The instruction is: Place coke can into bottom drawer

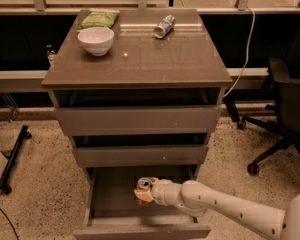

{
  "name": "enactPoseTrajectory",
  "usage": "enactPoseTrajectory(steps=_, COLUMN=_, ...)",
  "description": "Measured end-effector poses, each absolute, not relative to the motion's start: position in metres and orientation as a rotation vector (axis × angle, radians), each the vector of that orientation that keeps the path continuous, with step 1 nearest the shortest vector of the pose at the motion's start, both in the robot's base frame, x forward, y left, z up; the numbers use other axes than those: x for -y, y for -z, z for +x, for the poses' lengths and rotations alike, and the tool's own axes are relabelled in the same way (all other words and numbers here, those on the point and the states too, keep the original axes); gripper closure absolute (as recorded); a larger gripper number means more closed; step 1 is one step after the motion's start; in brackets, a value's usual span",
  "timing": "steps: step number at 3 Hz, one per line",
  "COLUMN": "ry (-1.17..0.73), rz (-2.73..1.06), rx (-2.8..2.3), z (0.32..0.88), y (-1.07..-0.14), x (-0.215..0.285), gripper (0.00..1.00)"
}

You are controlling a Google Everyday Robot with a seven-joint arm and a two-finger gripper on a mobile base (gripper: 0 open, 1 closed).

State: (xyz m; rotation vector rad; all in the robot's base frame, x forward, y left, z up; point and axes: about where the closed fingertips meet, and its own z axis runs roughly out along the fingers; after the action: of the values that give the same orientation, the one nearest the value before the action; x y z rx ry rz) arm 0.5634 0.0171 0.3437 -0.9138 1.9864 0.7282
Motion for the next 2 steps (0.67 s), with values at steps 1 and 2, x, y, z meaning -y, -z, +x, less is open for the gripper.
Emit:
enactPoseTrajectory(steps=1, ry=-0.678, rz=-0.92, rx=-1.998, z=0.571, y=-0.318, x=-0.002, gripper=1.0)
enactPoseTrajectory(steps=2, ry=-0.657, rz=-0.886, rx=-2.011, z=0.574, y=-0.291, x=0.014, gripper=1.0)
